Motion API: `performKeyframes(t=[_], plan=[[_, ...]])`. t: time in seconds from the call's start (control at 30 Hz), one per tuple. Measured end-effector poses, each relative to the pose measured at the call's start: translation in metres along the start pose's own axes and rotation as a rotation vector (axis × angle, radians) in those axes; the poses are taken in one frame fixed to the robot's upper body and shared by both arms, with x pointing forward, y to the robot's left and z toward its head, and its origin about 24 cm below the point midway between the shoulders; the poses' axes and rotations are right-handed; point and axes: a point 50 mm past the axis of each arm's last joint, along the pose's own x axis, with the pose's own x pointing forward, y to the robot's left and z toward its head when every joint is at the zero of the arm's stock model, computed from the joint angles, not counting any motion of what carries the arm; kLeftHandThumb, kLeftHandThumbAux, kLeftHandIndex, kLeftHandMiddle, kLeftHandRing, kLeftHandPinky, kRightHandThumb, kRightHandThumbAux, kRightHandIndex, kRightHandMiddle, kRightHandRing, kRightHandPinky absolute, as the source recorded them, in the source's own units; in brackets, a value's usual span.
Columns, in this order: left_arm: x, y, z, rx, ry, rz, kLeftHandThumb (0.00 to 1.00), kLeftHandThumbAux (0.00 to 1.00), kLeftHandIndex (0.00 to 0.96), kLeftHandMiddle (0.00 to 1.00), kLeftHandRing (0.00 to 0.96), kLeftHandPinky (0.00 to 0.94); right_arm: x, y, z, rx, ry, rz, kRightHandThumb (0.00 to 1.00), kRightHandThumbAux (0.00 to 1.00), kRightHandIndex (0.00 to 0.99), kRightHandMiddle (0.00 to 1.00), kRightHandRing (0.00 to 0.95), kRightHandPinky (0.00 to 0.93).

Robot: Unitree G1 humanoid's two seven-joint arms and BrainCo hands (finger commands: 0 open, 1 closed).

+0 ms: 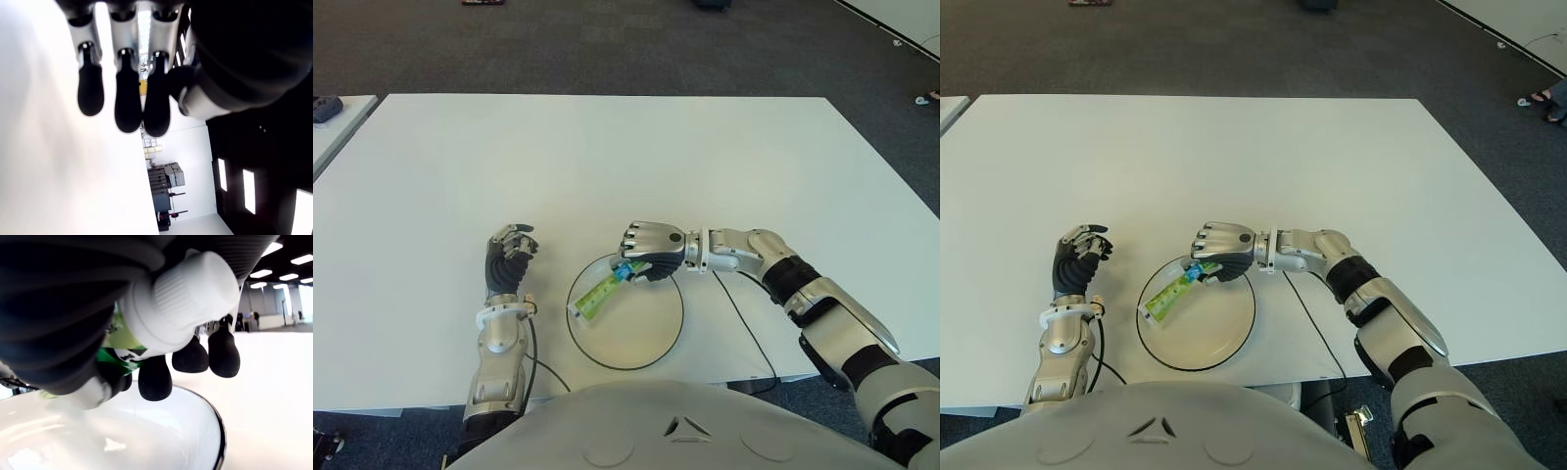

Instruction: Put the toothpaste on the table into the plate.

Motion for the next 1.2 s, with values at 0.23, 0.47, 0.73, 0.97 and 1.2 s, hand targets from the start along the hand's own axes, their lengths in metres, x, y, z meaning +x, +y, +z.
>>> performKeyframes(t=[0.23, 0.47, 0.73, 0.97, 1.2], plan=[[0.002, -0.002, 0.002, 0.004, -0.024, -0.016, 0.704, 0.718, 0.432, 0.633, 0.625, 0.602, -0.005, -0.013, 0.002, -0.072, 0.006, 0.137, 0.172, 0.373, 0.038, 0.066, 0.063, 0.065], [0.004, -0.003, 0.001, 0.011, -0.027, -0.027, 0.703, 0.717, 0.433, 0.629, 0.619, 0.585, -0.009, -0.041, 0.006, -0.116, 0.035, 0.183, 0.239, 0.268, 0.002, 0.004, 0.004, 0.004], [0.003, -0.004, -0.002, 0.011, 0.006, -0.028, 0.704, 0.716, 0.433, 0.618, 0.610, 0.586, -0.018, -0.059, 0.008, -0.076, 0.076, 0.136, 0.328, 0.189, 0.000, 0.000, 0.000, 0.000], [0.004, -0.005, -0.001, 0.008, 0.017, -0.027, 0.704, 0.716, 0.433, 0.614, 0.599, 0.564, -0.021, -0.069, 0.010, -0.050, 0.089, 0.101, 0.384, 0.173, 0.000, 0.000, 0.000, 0.000], [0.005, -0.007, 0.002, 0.003, -0.005, -0.031, 0.705, 0.716, 0.433, 0.612, 0.591, 0.547, -0.024, -0.085, 0.011, 0.005, 0.086, 0.067, 0.408, 0.174, 0.000, 0.000, 0.000, 0.000]])
